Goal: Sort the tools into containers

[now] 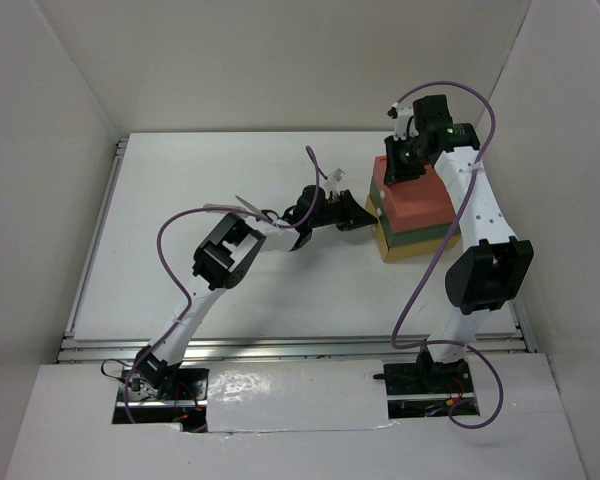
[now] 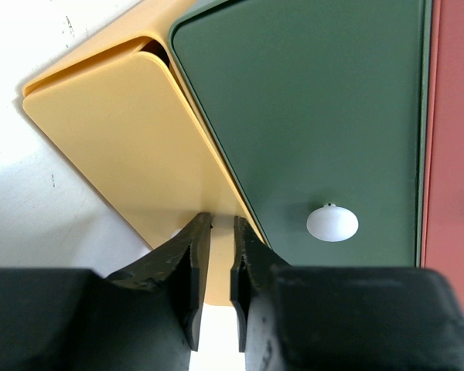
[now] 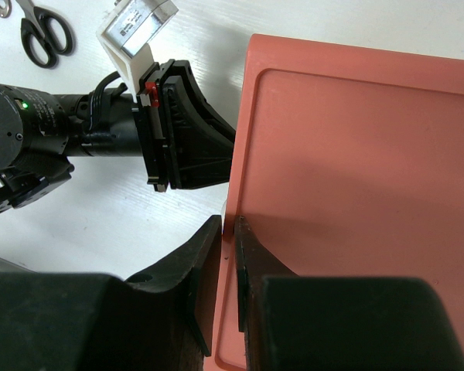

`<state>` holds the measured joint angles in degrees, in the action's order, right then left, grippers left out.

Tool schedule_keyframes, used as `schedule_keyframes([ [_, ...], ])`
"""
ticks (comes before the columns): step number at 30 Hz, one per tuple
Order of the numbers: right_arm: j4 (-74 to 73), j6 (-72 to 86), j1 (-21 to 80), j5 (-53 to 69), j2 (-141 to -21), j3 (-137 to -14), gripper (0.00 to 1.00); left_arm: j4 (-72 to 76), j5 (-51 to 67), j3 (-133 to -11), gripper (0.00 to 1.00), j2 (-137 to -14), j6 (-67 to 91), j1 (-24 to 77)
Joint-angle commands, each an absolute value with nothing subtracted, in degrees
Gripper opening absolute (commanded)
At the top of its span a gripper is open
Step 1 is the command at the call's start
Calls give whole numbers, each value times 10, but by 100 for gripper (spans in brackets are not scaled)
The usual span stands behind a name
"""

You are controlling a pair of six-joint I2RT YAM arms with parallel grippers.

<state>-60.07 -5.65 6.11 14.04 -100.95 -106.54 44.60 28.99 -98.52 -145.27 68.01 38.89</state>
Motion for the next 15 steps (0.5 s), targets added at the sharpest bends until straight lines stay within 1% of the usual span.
schedule_keyframes([
  [1,-666,-53,68,158,-1045,-1055,19,482,288,-982,34,-1454,689,398],
  [3,-665,-53,66,157,-1045,-1056,19,484,289,-958,37,-1442,684,394],
  [6,-660,-54,66,153,-1043,-1058,20,476,289,-901,38,-1392,657,375],
  [9,-657,-59,67,147,-1042,-1060,20,478,304,-824,36,-1312,641,333],
  [10,-655,-59,66,143,-1042,-1061,20,476,311,-804,36,-1260,625,324],
  [12,-649,-60,65,140,-1040,-1060,20,461,331,-766,39,-1203,617,301],
  [13,-648,-60,64,135,-1040,-1060,20,453,357,-759,44,-1188,620,294],
  [15,-648,-62,63,134,-1039,-1063,20,426,379,-746,50,-1158,627,280],
])
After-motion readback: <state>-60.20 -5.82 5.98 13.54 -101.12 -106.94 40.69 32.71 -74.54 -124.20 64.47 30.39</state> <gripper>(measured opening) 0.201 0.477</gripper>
